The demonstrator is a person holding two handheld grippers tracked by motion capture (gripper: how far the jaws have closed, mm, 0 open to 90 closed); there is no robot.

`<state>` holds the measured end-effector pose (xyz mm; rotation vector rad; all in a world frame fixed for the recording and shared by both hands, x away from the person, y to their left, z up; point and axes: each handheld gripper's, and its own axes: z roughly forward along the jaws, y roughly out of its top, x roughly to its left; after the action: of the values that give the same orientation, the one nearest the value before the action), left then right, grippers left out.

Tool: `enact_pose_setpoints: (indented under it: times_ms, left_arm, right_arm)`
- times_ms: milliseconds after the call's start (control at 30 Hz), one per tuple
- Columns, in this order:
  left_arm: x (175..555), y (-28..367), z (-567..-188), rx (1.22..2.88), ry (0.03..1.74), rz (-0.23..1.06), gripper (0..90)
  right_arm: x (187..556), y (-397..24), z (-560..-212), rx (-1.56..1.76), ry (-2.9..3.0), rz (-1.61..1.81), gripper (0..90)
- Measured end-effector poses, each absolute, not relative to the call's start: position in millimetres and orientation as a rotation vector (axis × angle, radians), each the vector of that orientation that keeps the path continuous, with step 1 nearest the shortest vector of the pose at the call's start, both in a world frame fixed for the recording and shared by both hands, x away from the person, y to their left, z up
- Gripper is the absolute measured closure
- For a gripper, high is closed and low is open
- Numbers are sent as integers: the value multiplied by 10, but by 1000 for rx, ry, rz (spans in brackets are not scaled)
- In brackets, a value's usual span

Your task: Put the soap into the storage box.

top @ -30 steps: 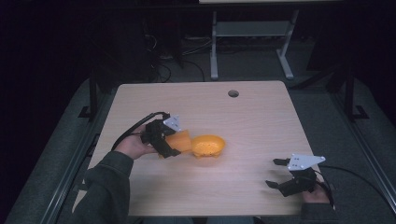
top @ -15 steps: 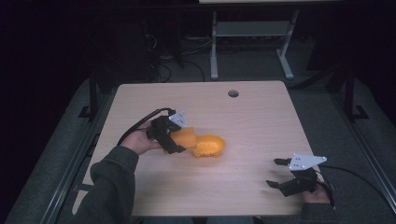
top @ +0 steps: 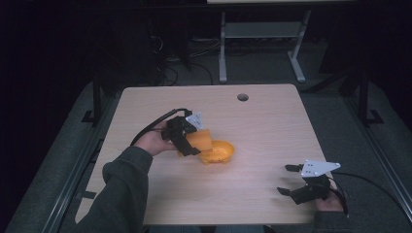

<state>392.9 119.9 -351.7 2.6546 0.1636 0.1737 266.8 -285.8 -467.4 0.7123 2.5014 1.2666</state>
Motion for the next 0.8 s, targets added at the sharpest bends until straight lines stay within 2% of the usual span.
enact_pose_setpoints:
  times_ms: [800]
  left_arm:
    - [4050,779,-3610,2674,27,75,212]
  right_arm:
    - [2678,-2861,-4676,711,2498,1283,135]
